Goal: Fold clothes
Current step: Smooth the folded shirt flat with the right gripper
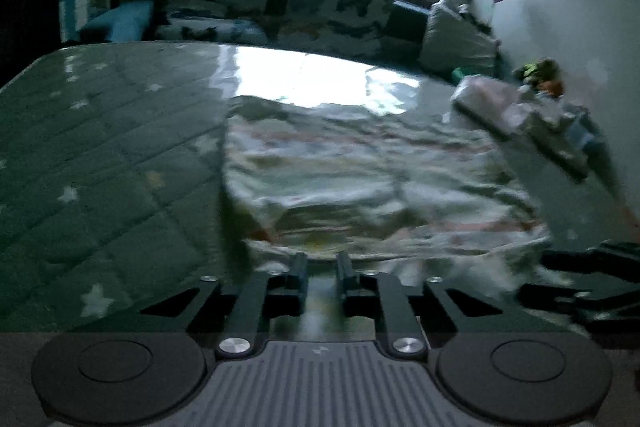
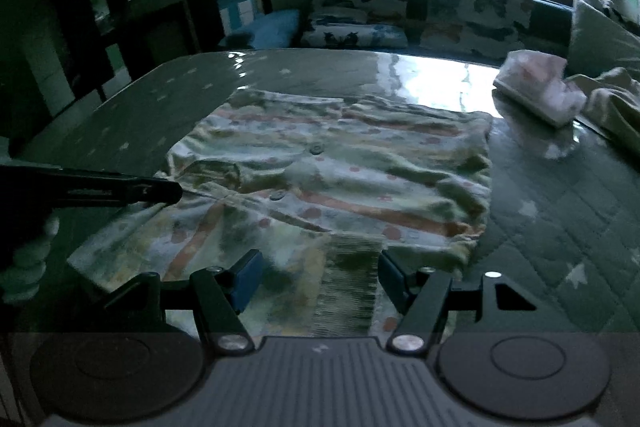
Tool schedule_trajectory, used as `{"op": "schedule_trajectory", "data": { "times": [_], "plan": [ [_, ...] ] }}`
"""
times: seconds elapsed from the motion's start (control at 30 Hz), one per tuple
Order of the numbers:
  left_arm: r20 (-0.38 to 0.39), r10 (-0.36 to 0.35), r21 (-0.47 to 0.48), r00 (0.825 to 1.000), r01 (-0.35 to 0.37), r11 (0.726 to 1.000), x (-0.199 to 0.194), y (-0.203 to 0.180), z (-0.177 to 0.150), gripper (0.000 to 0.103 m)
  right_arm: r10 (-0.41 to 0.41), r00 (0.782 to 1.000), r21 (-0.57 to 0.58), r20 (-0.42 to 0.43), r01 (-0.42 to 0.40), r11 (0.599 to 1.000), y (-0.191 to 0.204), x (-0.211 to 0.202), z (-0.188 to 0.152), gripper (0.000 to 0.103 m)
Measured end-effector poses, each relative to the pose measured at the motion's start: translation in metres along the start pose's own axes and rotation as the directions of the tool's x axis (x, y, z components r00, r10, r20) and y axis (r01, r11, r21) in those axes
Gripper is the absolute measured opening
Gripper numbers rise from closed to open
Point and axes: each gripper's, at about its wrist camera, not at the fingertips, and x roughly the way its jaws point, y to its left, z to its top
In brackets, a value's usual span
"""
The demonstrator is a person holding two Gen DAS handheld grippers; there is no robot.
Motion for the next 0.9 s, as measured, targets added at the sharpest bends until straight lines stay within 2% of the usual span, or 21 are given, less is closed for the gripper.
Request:
{"op": "schedule_trajectory", "data": {
  "times": [0.07, 0.23, 0.3, 0.4, 0.5, 0.7, 0.73, 0.87, 0.9],
  "plan": [
    [0.008, 0.001, 0.004, 1.000, -0.001, 1.000, -0.001, 0.005, -0.002, 0.005, 0.006, 1.000, -0.020, 0.005, -0.006, 1.000, 0.004, 0.001, 0.000, 0.065],
    [0.017, 0.061, 0.038, 0.998, -0.062, 0.997, -0.003, 0.009, -0.002, 0.006, 0.025, 1.000, -0.057, 0.009, -0.024, 0.998, 0.010, 0.004, 0.001, 0.069],
    [0.016, 0.070, 0.041, 0.997, -0.071, 0.997, -0.003, 0.012, -0.001, 0.007, 0.035, 0.999, -0.061, -0.014, -0.035, 0.998, 0.009, 0.011, -0.001, 0.070],
    [0.013, 0.090, 0.054, 0.996, -0.091, 0.994, -0.005, 0.011, -0.001, 0.008, 0.023, 0.999, -0.086, -0.046, -0.027, 0.996, 0.010, 0.020, -0.006, 0.070],
    [0.010, 0.104, 0.062, 0.995, -0.104, 0.993, -0.010, 0.008, -0.001, 0.011, 0.013, 0.999, -0.120, -0.035, -0.017, 0.993, 0.016, 0.016, -0.008, 0.072],
    [0.023, 0.091, 0.093, 0.996, -0.092, 0.991, -0.023, -0.005, -0.003, 0.026, 0.007, 1.000, -0.144, -0.024, -0.011, 0.989, 0.025, 0.010, -0.012, 0.081],
    [0.024, 0.090, 0.098, 0.996, -0.092, 0.991, -0.024, -0.007, -0.004, 0.032, -0.002, 1.000, -0.144, -0.023, -0.002, 0.990, 0.025, 0.011, -0.013, 0.083],
    [0.028, 0.090, 0.111, 0.996, -0.092, 0.990, -0.029, -0.013, -0.007, 0.039, -0.037, 0.999, -0.143, -0.017, 0.034, 0.989, 0.028, 0.011, -0.018, 0.094],
    [0.030, 0.087, 0.112, 0.996, -0.090, 0.990, -0.030, -0.014, -0.008, 0.044, -0.046, 0.999, -0.143, -0.016, 0.043, 0.989, 0.029, 0.011, -0.019, 0.097]
  ]
}}
